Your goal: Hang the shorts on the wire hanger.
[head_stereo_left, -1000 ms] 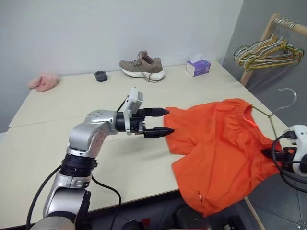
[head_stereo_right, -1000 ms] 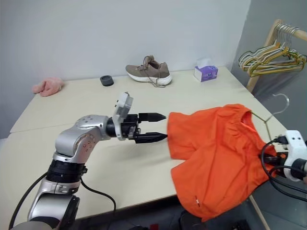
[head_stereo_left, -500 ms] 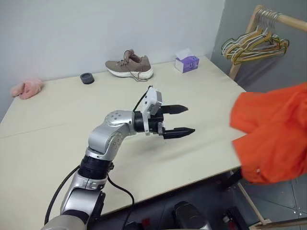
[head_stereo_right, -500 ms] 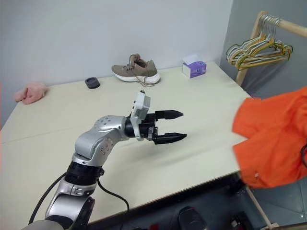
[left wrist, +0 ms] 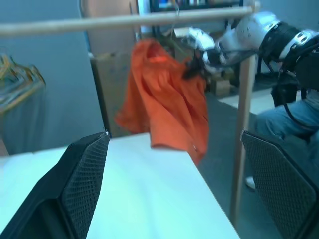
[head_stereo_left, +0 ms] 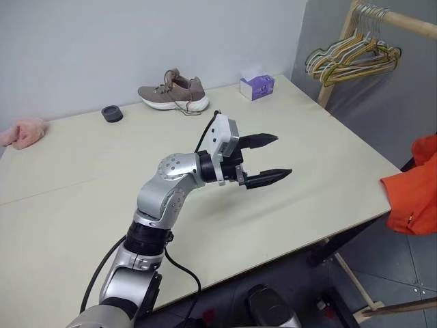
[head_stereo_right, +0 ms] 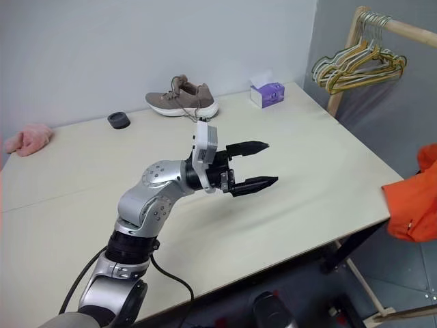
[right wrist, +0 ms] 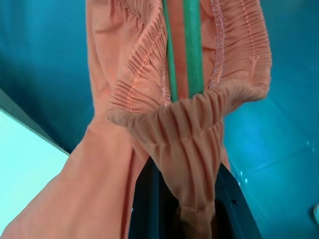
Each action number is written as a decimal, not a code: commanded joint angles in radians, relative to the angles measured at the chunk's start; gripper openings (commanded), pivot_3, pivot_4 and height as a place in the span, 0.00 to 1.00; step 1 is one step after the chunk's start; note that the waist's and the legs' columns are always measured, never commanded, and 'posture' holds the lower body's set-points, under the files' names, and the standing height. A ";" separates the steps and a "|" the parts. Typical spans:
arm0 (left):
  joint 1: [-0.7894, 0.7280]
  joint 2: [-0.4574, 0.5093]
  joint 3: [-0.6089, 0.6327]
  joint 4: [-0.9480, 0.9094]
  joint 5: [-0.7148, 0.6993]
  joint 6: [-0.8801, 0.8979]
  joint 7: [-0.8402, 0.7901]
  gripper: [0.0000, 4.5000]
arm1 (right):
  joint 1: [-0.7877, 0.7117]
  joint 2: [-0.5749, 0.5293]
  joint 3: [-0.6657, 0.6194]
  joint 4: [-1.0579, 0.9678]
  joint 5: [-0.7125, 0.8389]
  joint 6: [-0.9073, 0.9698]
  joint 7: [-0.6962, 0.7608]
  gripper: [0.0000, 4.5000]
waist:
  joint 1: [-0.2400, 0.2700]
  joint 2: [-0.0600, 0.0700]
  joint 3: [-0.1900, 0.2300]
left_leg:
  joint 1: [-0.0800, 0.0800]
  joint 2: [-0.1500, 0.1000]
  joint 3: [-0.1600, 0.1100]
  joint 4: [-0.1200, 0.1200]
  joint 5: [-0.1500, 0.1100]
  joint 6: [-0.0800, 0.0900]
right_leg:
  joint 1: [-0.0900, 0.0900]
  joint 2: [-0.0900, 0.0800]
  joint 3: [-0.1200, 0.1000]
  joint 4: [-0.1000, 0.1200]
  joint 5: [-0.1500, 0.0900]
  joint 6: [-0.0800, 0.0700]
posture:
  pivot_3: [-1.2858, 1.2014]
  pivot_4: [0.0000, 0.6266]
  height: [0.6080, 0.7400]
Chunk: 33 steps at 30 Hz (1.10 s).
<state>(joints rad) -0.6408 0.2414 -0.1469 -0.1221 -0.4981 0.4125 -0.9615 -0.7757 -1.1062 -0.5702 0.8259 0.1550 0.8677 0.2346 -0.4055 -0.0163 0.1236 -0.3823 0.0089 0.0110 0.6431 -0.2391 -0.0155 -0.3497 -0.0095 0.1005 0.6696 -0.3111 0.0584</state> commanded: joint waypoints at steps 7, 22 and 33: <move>0.014 -0.011 0.024 -0.102 -0.117 0.035 -0.006 0.99 | -0.135 -0.052 0.065 0.203 0.001 -0.079 0.007 0.00 | -0.009 0.000 0.003 | 0.001 0.000 0.000 0.000 -0.001 0.002 | 0.006 0.000 -0.001 -0.008 0.002 0.003 | 0.37 0.16 1.00; 0.007 -0.039 0.008 -0.110 -0.148 0.073 0.028 1.00 | -0.036 -0.044 -0.052 0.020 0.112 0.019 0.000 0.55 | -0.007 -0.001 0.003 | 0.001 -0.001 0.000 0.000 -0.003 0.003 | 0.008 -0.001 -0.001 -0.012 0.003 0.005 | 0.36 0.15 1.00; 0.005 -0.046 -0.002 -0.099 -0.140 0.065 0.020 1.00 | 0.163 0.022 -0.254 -0.362 0.169 0.081 -0.072 0.99 | -0.010 0.000 0.003 | 0.000 -0.001 0.000 0.000 -0.003 0.003 | 0.008 -0.001 -0.001 -0.012 0.003 0.005 | 0.35 0.15 1.00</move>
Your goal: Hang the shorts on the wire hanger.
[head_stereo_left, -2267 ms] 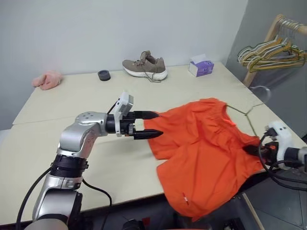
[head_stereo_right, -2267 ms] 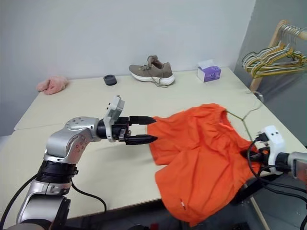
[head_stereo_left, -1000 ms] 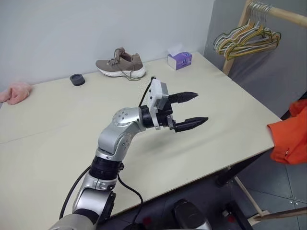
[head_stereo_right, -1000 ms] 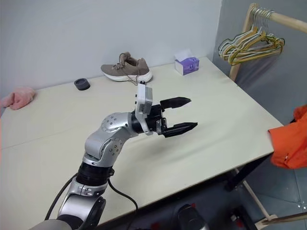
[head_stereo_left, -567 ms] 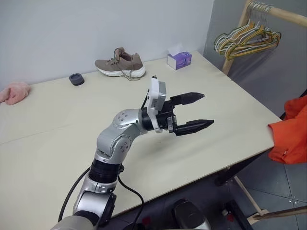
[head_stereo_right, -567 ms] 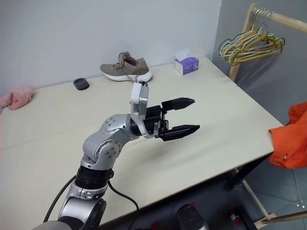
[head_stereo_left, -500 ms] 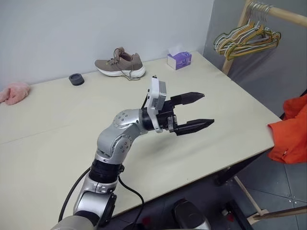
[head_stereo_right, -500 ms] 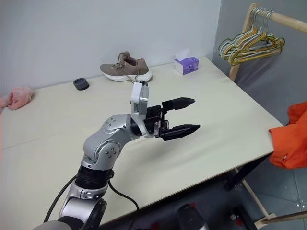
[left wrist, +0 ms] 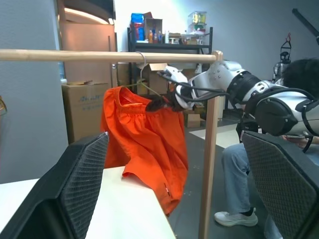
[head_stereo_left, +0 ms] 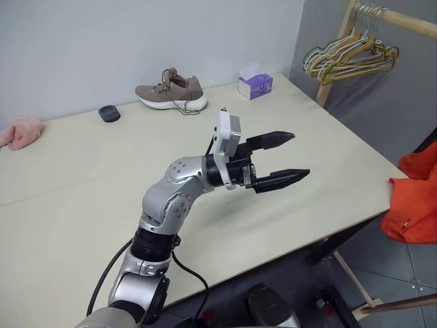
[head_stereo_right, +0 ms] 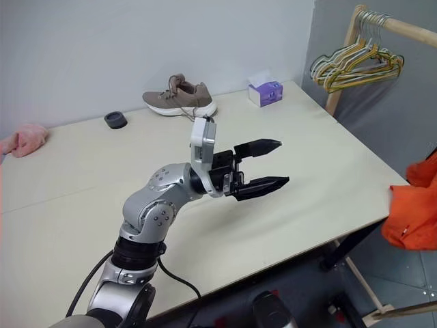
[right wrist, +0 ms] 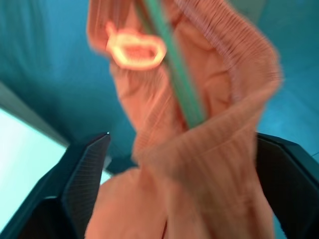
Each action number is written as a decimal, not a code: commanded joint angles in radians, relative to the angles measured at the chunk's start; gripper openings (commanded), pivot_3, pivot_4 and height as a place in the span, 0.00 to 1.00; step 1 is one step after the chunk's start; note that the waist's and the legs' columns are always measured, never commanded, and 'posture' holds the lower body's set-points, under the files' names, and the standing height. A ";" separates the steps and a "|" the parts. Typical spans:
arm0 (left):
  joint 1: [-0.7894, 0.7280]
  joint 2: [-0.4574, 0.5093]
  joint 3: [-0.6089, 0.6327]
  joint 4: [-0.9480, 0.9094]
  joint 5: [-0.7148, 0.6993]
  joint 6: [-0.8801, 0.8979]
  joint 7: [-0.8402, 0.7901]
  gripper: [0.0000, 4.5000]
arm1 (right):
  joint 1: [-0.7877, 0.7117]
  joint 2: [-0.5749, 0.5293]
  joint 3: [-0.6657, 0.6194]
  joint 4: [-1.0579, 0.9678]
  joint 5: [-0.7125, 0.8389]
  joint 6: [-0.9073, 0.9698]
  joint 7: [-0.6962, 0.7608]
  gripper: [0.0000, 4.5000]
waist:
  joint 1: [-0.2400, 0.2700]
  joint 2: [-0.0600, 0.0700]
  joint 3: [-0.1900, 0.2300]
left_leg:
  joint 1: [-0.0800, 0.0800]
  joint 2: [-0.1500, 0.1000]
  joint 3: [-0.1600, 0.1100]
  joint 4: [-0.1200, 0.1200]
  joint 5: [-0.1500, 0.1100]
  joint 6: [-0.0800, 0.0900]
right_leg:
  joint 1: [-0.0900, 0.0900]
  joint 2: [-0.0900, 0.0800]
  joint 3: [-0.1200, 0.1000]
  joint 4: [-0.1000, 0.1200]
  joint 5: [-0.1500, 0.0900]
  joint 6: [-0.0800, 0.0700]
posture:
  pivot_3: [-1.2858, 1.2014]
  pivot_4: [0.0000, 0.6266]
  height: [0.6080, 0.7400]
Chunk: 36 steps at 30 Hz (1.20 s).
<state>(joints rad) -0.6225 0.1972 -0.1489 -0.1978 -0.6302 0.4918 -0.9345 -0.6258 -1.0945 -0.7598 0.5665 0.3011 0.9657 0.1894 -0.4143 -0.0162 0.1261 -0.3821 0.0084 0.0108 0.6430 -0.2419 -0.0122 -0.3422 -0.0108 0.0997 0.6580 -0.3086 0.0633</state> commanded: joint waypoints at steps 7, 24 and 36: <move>-0.016 -0.002 0.001 -0.017 -0.005 -0.015 -0.013 1.00 | 0.091 0.096 -0.137 -0.325 0.051 -0.094 -0.015 0.99 | 0.000 0.001 0.000 | 0.000 0.000 0.000 0.000 0.000 0.000 | 0.000 0.000 0.000 0.000 0.000 0.000 | 0.35 0.15 1.00; 0.003 0.005 0.030 -0.037 0.001 -0.023 0.039 1.00 | 0.225 0.283 0.208 -0.769 0.002 -0.552 0.132 0.99 | 0.006 0.003 -0.002 | 0.000 0.000 -0.002 0.001 0.000 0.000 | -0.001 0.000 -0.001 0.001 0.000 0.001 | 0.37 0.12 1.00; 0.291 0.140 0.223 0.072 0.465 -0.156 0.606 1.00 | 0.363 0.596 0.613 -0.835 -0.024 -0.680 0.249 0.99 | 0.091 0.000 -0.006 | -0.008 0.003 -0.007 0.002 0.000 -0.001 | -0.011 0.003 -0.001 0.008 0.001 0.001 | 0.45 0.08 1.00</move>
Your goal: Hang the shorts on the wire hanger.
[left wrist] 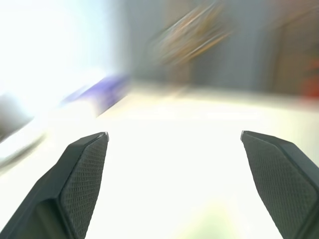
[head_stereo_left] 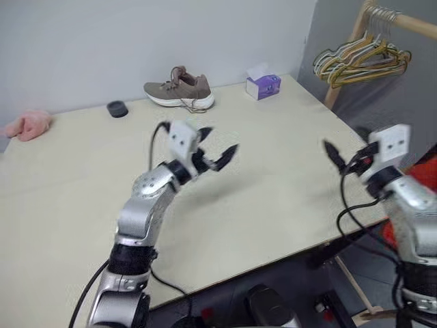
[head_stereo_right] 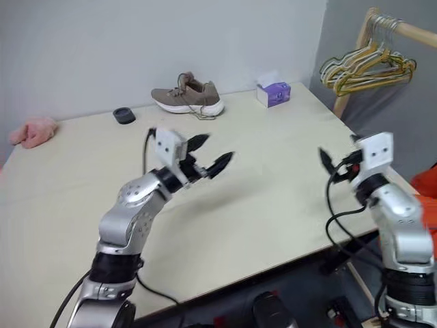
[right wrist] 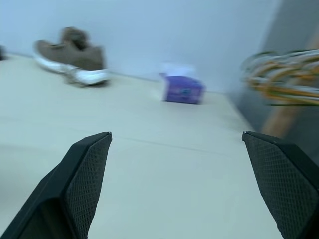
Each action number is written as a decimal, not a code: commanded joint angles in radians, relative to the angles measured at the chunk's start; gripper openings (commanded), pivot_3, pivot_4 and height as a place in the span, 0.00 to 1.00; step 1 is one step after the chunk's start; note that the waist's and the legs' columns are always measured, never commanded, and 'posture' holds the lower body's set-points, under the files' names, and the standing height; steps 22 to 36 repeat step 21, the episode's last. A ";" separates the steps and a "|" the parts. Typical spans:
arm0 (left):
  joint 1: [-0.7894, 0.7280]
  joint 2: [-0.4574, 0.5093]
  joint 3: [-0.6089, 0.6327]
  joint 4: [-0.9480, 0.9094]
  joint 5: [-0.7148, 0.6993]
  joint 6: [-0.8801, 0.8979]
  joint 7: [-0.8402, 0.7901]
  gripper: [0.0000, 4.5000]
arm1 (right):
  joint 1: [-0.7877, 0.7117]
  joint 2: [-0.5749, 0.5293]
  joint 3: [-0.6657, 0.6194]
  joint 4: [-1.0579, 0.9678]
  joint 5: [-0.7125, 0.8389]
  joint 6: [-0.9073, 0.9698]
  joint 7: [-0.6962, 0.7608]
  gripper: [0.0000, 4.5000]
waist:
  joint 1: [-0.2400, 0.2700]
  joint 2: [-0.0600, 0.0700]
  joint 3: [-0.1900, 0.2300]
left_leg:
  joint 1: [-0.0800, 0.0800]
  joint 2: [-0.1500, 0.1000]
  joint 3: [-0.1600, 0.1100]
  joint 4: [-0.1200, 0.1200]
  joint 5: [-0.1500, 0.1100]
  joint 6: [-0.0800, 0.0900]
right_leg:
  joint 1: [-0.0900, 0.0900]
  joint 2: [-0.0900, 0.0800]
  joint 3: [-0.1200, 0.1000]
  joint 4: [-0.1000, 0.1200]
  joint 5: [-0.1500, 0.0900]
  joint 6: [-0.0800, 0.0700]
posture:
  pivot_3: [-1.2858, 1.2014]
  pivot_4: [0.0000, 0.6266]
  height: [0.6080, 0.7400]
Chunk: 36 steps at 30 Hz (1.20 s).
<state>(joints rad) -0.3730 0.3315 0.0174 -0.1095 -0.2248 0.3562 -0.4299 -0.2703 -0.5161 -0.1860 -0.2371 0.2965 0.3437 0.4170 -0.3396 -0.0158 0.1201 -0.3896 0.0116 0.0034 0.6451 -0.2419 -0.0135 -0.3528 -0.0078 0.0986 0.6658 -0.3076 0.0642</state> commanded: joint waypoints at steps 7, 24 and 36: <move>0.236 -0.017 0.150 -0.127 0.174 0.098 0.334 1.00 | -0.018 0.144 0.160 0.140 -0.063 -0.120 0.030 0.99 | 0.149 -0.008 -0.005 | -0.013 -0.002 -0.001 0.001 0.000 -0.001 | -0.014 -0.007 -0.003 0.003 0.004 -0.003 | 0.48 0.09 1.00; 0.191 -0.005 0.177 -0.107 0.110 0.003 0.257 1.00 | -0.108 0.253 0.183 0.373 -0.074 -0.195 0.042 0.99 | 0.274 -0.011 -0.004 | -0.013 -0.004 0.002 0.003 0.001 -0.001 | -0.019 -0.008 -0.005 0.014 0.004 -0.004 | 0.52 0.15 1.00; 0.191 -0.005 0.177 -0.107 0.110 0.003 0.257 1.00 | -0.108 0.253 0.183 0.373 -0.074 -0.195 0.042 0.99 | 0.274 -0.011 -0.004 | -0.013 -0.004 0.002 0.003 0.001 -0.001 | -0.019 -0.008 -0.005 0.014 0.004 -0.004 | 0.52 0.15 1.00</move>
